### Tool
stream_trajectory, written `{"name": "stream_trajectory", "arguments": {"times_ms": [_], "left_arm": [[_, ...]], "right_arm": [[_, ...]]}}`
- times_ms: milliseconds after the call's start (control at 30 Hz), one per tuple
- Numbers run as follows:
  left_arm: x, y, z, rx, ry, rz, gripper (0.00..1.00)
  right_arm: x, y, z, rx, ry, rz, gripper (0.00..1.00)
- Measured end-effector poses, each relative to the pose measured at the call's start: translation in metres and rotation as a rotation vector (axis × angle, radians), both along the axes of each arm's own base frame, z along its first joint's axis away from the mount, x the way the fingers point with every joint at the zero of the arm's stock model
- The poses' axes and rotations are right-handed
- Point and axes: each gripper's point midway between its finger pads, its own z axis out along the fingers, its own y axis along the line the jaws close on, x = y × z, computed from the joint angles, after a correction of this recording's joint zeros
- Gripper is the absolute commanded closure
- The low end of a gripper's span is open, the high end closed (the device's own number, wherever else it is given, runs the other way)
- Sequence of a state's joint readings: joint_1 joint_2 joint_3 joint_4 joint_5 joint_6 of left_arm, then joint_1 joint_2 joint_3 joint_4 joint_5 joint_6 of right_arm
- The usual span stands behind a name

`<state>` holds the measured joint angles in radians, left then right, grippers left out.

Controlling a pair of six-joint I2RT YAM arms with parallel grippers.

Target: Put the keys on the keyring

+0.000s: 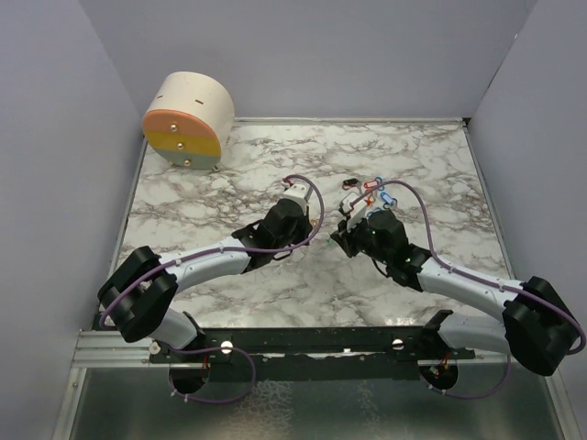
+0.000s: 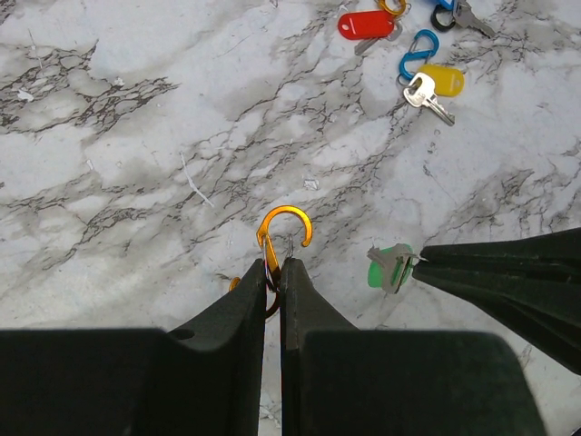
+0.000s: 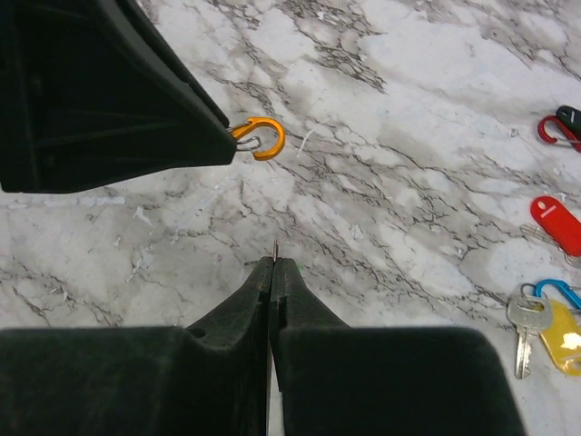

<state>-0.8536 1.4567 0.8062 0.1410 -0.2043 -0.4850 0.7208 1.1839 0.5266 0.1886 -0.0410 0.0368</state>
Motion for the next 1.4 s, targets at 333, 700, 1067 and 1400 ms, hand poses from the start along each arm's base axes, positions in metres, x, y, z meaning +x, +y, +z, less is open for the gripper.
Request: {"name": "stream_trajectory", "arguments": {"times_ms": [333, 700, 1067, 1400], "left_arm": [[-0.006, -0.007, 0.001, -0.007, 0.003, -0.028, 1.0], [-0.01, -0.02, 0.013, -0.033, -0.014, -0.057, 1.0], [-0.012, -0.022, 0.014, -0.035, -0.016, -0.066, 1.0], [-0.014, -0.025, 0.014, -0.035, -0.015, -0.075, 1.0]], "right_arm": [[-0.007, 0.016, 0.011, 0.047, -0.042, 0.11, 0.99], [-0.009, 0.021, 0.008, 0.053, -0.034, 0.133, 0.99], [-0.007, 0.022, 0.011, 0.06, -0.044, 0.132, 0.99], [-0.004, 0.019, 0.012, 0.058, -0.051, 0.105, 0.99]]}}
